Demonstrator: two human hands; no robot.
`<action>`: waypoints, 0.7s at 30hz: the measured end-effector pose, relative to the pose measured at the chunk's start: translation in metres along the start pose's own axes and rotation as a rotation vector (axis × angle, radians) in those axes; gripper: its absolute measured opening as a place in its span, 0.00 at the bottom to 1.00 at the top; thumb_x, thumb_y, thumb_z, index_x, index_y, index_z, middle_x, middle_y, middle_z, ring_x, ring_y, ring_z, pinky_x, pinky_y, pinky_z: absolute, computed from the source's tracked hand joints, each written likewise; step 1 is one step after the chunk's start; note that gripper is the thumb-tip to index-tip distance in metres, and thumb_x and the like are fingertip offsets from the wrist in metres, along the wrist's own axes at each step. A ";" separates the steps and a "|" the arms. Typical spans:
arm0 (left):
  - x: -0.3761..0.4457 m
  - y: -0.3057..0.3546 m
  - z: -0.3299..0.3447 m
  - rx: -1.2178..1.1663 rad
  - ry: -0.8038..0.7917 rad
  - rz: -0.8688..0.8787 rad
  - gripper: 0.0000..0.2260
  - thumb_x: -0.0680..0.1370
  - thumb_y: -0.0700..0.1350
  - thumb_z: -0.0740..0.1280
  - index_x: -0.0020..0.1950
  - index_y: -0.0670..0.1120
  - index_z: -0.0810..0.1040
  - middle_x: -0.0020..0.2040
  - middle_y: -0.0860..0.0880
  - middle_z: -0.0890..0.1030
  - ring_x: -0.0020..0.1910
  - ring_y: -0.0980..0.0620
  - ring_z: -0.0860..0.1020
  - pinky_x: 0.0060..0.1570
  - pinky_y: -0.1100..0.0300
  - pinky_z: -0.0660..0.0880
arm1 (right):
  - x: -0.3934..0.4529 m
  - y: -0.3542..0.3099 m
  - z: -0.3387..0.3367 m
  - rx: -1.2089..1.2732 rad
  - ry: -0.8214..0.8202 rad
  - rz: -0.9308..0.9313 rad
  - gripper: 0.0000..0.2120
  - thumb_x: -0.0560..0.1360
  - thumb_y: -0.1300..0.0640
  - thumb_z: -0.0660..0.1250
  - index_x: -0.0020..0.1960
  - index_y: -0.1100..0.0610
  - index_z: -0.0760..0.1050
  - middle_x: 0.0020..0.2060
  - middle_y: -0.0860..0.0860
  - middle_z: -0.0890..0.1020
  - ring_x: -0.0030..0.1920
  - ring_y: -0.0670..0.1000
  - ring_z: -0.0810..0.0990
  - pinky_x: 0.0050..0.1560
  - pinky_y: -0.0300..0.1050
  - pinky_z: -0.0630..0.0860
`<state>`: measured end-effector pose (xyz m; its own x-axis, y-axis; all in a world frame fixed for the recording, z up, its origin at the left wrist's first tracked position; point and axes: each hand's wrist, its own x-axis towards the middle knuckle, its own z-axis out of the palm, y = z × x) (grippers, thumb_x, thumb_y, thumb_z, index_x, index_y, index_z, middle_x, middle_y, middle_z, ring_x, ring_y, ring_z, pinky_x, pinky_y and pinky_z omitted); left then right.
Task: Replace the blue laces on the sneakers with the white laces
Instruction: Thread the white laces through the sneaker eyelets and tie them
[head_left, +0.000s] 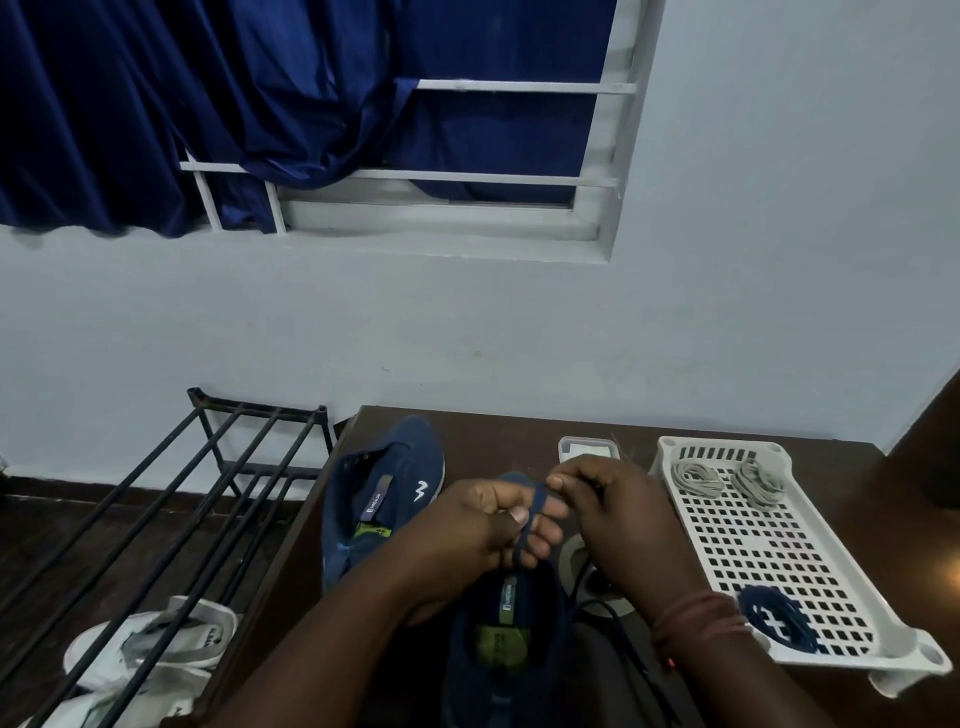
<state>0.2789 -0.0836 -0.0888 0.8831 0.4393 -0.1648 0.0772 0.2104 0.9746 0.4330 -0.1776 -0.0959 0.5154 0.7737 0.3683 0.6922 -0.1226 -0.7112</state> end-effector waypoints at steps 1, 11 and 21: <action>-0.001 0.002 0.000 -0.071 -0.015 0.004 0.15 0.84 0.33 0.55 0.60 0.36 0.80 0.45 0.44 0.81 0.41 0.54 0.78 0.45 0.61 0.76 | -0.001 0.001 0.001 0.000 -0.060 -0.001 0.10 0.76 0.62 0.67 0.40 0.49 0.82 0.35 0.42 0.83 0.40 0.40 0.80 0.43 0.36 0.75; 0.005 0.006 -0.010 -0.078 0.446 0.092 0.13 0.83 0.34 0.59 0.64 0.42 0.77 0.58 0.45 0.84 0.55 0.53 0.83 0.54 0.62 0.80 | -0.016 -0.013 0.016 -0.270 -0.351 -0.277 0.07 0.79 0.51 0.59 0.42 0.48 0.71 0.38 0.45 0.77 0.40 0.50 0.76 0.46 0.54 0.74; 0.000 -0.004 0.000 0.276 0.019 0.019 0.13 0.81 0.33 0.57 0.53 0.37 0.82 0.48 0.40 0.84 0.45 0.51 0.81 0.51 0.55 0.78 | 0.000 -0.020 -0.011 -0.277 -0.013 -0.146 0.03 0.70 0.49 0.71 0.39 0.45 0.78 0.35 0.38 0.80 0.43 0.39 0.77 0.56 0.43 0.62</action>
<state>0.2784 -0.0846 -0.0923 0.8769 0.4580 -0.1459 0.1859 -0.0433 0.9816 0.4249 -0.1821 -0.0749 0.3953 0.8030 0.4460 0.8707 -0.1728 -0.4605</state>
